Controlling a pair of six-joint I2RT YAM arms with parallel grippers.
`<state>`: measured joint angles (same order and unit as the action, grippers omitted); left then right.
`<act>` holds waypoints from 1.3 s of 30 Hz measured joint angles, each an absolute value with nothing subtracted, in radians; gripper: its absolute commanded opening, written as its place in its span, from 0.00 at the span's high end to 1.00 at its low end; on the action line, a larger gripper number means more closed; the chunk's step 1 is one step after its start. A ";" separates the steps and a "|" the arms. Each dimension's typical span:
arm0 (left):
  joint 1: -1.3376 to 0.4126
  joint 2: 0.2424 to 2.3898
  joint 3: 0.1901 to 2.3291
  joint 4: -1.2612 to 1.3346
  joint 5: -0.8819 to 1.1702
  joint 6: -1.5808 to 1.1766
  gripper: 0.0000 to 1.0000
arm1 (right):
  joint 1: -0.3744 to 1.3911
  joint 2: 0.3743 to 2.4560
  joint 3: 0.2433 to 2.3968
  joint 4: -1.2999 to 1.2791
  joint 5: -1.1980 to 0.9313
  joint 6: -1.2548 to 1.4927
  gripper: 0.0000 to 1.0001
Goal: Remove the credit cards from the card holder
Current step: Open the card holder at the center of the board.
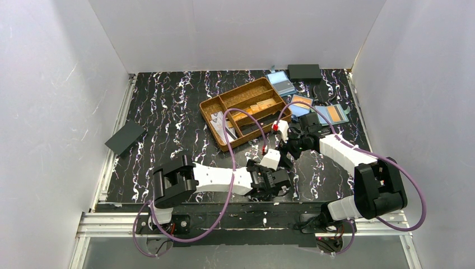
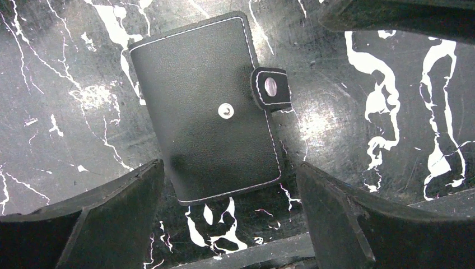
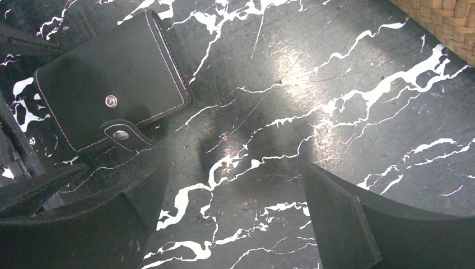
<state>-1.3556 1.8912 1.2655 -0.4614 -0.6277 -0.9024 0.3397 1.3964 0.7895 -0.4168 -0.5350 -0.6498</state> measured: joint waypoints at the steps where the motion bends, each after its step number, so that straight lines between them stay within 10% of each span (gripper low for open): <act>1: -1.354 1.891 1.265 -0.458 -0.624 -0.903 0.15 | 0.339 1.396 0.789 -0.416 -0.533 -0.649 0.02; 22: -1.264 1.885 1.197 -0.367 -0.551 -0.917 0.24 | 0.352 1.396 0.790 -0.445 -0.569 -0.662 0.02; 39: -1.242 1.800 1.081 -0.272 -0.507 -0.937 0.56 | 0.356 1.395 0.791 -0.472 -0.622 -0.683 0.02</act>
